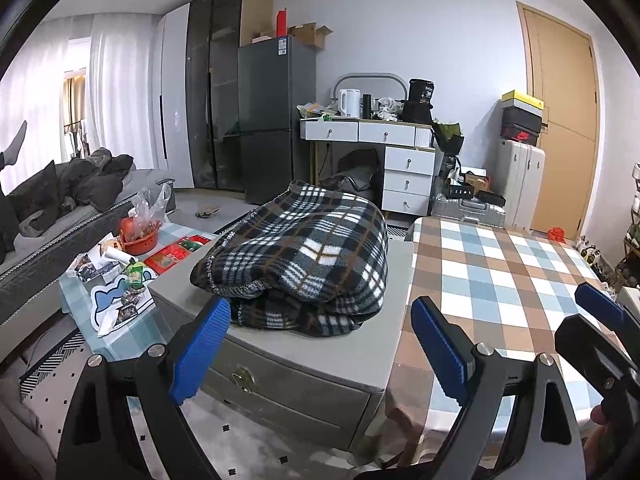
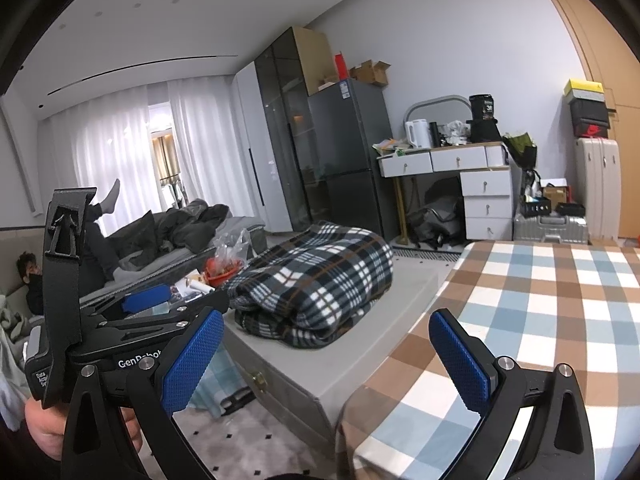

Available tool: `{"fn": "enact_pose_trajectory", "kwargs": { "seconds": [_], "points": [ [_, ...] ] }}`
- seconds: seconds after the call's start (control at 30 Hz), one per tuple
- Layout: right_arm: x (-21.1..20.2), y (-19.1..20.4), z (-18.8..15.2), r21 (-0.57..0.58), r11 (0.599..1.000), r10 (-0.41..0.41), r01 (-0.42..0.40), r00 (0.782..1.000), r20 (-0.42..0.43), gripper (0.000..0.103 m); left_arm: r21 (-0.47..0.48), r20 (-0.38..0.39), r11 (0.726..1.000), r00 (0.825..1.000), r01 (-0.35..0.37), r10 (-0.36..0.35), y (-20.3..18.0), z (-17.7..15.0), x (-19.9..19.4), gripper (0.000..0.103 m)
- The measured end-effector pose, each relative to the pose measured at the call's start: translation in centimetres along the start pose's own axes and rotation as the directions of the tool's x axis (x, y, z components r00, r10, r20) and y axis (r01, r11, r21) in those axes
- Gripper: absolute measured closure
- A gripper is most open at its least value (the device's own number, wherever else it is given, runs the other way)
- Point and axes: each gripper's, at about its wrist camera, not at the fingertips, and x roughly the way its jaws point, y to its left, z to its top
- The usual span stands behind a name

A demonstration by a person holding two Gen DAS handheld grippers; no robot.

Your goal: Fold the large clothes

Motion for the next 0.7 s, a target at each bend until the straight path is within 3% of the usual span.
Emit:
{"fn": "enact_pose_trajectory", "kwargs": {
  "seconds": [0.4, 0.7],
  "points": [
    [-0.16, 0.08, -0.02, 0.014, 1.0, -0.002, 0.002, 1.0, -0.001, 0.0, 0.036, 0.018, 0.999, 0.999, -0.033, 0.032, -0.47, -0.34, -0.72, 0.014],
    [-0.7, -0.53, -0.28, 0.044, 0.999, -0.01, 0.011, 1.0, -0.009, 0.0, 0.023, 0.012, 1.0, 1.0, -0.018, 0.017, -0.11, -0.53, -0.62, 0.014]
  ]
}}
